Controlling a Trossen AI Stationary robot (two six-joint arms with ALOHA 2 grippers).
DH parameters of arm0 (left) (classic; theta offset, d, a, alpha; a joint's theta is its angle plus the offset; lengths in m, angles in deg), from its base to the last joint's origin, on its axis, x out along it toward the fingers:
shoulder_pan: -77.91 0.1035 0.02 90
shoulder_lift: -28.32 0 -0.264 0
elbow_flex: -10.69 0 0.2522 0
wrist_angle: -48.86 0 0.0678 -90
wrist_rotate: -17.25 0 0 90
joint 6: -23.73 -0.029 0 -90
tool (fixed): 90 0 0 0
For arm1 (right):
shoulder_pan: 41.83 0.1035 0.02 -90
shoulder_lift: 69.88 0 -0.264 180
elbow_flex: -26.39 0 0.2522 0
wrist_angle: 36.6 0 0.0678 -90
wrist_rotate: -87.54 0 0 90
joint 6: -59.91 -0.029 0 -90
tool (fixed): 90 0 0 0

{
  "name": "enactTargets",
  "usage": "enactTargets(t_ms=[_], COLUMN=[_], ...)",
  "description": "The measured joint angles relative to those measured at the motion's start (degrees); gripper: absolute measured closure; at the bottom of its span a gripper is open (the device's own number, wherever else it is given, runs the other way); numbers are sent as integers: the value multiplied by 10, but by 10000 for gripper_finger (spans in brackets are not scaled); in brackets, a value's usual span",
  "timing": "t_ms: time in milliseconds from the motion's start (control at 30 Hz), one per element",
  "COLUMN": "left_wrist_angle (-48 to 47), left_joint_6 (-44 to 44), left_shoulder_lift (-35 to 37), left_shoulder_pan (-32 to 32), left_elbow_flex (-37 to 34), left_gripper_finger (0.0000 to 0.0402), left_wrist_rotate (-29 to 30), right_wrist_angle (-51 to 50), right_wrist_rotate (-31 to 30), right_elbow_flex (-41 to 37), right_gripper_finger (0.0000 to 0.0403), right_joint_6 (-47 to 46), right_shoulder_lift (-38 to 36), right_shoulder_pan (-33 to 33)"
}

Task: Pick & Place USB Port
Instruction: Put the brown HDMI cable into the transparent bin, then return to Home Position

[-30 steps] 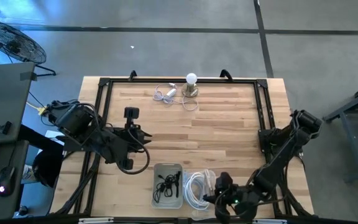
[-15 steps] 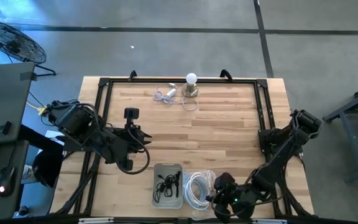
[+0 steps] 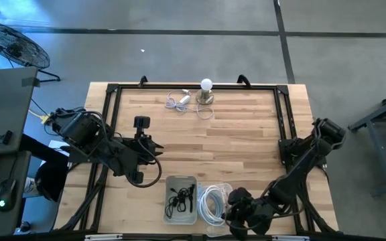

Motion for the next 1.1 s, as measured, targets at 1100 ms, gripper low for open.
enactTargets(t_ms=[1100], left_wrist_angle=[0], left_joint_6=[2], left_shoulder_lift=[7], left_shoulder_pan=[1], left_elbow_flex=[-80], left_gripper_finger=[339], left_wrist_rotate=[-9], right_wrist_angle=[79], right_wrist_rotate=[102], right_elbow_flex=[-1], right_gripper_finger=[261], right_joint_6=[179], right_shoulder_lift=[-10], right_shoulder_pan=[-110])
